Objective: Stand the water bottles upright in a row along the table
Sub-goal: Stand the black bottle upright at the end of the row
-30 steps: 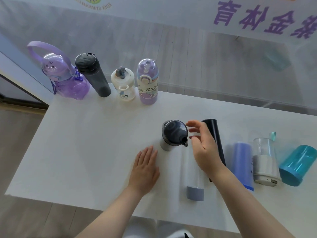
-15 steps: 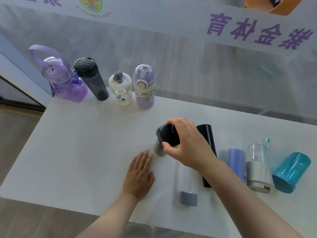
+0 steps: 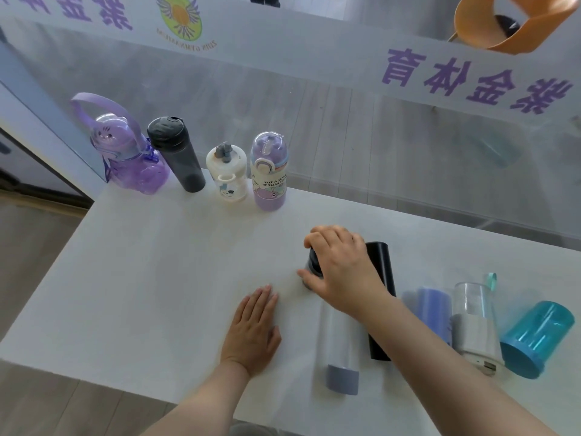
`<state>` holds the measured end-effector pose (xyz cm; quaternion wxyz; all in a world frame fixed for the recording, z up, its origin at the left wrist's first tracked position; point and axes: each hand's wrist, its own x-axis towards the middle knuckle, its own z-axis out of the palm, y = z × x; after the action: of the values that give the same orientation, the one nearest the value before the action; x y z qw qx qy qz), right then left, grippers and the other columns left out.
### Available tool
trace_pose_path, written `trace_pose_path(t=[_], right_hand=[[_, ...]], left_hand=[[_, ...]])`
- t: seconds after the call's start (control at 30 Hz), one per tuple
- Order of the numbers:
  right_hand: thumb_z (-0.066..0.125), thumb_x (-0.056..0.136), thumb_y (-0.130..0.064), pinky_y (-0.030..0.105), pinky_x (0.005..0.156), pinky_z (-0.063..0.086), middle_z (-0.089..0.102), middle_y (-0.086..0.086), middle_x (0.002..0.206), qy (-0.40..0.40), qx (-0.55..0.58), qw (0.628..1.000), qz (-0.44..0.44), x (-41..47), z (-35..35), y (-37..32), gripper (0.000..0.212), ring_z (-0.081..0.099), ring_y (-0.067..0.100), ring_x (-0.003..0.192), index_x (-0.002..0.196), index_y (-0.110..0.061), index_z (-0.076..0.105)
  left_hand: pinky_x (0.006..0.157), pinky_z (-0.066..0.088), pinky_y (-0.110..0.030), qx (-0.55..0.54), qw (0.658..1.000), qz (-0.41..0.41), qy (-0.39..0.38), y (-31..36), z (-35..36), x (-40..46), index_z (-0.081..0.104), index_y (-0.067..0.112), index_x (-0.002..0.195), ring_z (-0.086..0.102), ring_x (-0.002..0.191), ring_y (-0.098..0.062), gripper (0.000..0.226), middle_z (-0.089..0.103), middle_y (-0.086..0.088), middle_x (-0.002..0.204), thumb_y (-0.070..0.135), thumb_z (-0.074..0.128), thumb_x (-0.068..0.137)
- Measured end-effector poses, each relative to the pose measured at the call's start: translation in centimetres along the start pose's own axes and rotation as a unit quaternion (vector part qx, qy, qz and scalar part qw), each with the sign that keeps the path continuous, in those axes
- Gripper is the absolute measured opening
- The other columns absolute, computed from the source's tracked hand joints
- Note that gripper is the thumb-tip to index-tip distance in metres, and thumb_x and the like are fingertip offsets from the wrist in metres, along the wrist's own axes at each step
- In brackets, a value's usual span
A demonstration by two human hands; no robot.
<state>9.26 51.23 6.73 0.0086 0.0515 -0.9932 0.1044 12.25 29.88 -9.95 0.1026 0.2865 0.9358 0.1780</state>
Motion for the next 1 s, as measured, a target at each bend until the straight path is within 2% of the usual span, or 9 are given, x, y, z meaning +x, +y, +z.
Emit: trace_pose_path(t=[0.07, 0.17, 0.4, 0.73, 1.0], right_hand=[[0.066, 0.077, -0.036, 0.043, 0.082, 0.044, 0.061, 0.000, 0.114, 0.037, -0.023, 0.999, -0.018, 0.5, 0.3, 0.4, 0.033, 0.057, 0.029, 0.106, 0.105, -0.020, 0.058], [0.066, 0.077, -0.030, 0.041, 0.078, 0.044, 0.062, 0.002, 0.112, 0.072, -0.028, 0.997, -0.030, 1.7, 0.4, 1.2, 0.031, 0.058, 0.029, 0.102, 0.104, -0.018, 0.059], [0.066, 0.073, -0.027, 0.042, 0.079, 0.044, 0.064, 0.004, 0.109, 0.077, -0.020, 0.996, -0.052, 7.2, 0.1, 3.9, 0.033, 0.059, 0.032, 0.102, 0.103, -0.013, 0.061], [0.051, 0.075, -0.032, 0.040, 0.077, 0.046, 0.065, 0.003, 0.108, 0.064, -0.049, 0.989, -0.121, 14.0, -0.7, 6.5, 0.033, 0.060, 0.031, 0.099, 0.101, -0.013, 0.061], [0.058, 0.075, -0.028, 0.042, 0.082, 0.046, 0.065, 0.003, 0.110, 0.075, -0.032, 0.984, -0.160, 15.0, -0.6, 7.4, 0.031, 0.059, 0.030, 0.100, 0.102, -0.013, 0.060]], left_hand=[[0.117, 0.017, -0.039, 0.002, 1.000, 0.001, 0.002, 0.0, 0.0, 0.0, 0.041, 0.010, 0.144, 0.031, 0.142, -0.023, 0.065, 0.034, -0.008, 0.154, 0.031, 0.045, 0.083], [0.118, 0.015, -0.038, 0.008, 1.000, -0.001, 0.004, 0.1, 0.1, 0.0, 0.040, 0.011, 0.144, 0.029, 0.142, -0.022, 0.064, 0.034, -0.008, 0.154, 0.031, 0.045, 0.083], [0.116, 0.017, -0.039, 0.016, 1.000, -0.006, -0.001, 0.2, -0.2, 0.1, 0.038, 0.012, 0.145, 0.027, 0.143, -0.022, 0.064, 0.032, -0.007, 0.155, 0.033, 0.043, 0.085], [0.114, 0.020, -0.040, 0.000, 1.000, -0.016, -0.010, 0.2, -0.3, 0.2, 0.038, 0.013, 0.146, 0.027, 0.144, -0.020, 0.067, 0.031, -0.005, 0.156, 0.032, 0.048, 0.082], [0.115, 0.019, -0.040, 0.010, 1.000, -0.015, -0.018, 0.2, -0.4, 0.3, 0.040, 0.013, 0.144, 0.028, 0.143, -0.020, 0.066, 0.033, -0.006, 0.154, 0.033, 0.049, 0.082]])
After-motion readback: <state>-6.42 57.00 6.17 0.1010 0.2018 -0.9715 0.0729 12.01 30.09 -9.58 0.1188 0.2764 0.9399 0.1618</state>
